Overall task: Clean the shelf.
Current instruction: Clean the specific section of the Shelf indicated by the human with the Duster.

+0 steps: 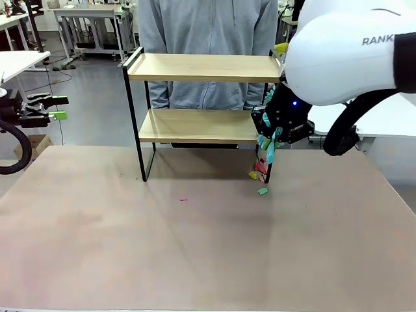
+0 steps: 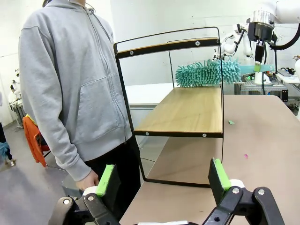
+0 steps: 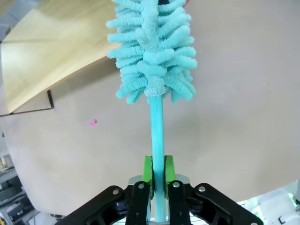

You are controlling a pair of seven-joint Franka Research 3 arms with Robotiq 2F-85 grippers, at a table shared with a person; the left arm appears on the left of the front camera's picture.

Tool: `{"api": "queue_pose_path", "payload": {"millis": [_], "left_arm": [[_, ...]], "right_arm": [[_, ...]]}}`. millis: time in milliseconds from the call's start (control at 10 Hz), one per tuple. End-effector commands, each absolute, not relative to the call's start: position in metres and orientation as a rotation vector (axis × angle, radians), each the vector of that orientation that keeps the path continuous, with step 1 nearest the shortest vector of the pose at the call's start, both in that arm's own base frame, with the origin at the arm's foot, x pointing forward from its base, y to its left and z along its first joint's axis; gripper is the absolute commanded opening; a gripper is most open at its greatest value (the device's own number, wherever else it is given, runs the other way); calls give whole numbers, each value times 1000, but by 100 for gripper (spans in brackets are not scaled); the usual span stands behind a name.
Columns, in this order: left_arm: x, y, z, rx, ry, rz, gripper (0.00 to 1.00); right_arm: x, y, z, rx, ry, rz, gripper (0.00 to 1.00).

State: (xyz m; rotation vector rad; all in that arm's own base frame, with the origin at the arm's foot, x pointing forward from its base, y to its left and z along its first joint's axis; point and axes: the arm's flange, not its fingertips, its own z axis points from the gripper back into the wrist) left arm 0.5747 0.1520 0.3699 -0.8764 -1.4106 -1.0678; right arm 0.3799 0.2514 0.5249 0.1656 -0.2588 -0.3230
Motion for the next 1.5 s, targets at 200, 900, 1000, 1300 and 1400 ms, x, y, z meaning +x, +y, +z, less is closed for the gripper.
{"api": "queue_pose_path", "payload": {"millis": [200, 900, 1000, 1300, 1400], "left_arm": [[572, 152, 373, -871, -1409, -1074, 100], [572, 152, 373, -871, -1409, -1074, 100], [572, 152, 373, -871, -1409, -1074, 100], [572, 152, 373, -871, -1409, -1074, 100], [572, 152, 373, -871, -1409, -1074, 100]], "right_arm": [[373, 238, 533, 262, -255, -170, 13], [318, 198, 554, 431, -98, 184, 13], [308, 191, 555, 458, -91, 269, 13], [285, 164, 547, 494, -14, 535, 13], [279, 155, 542, 475, 29, 614, 13]]}}
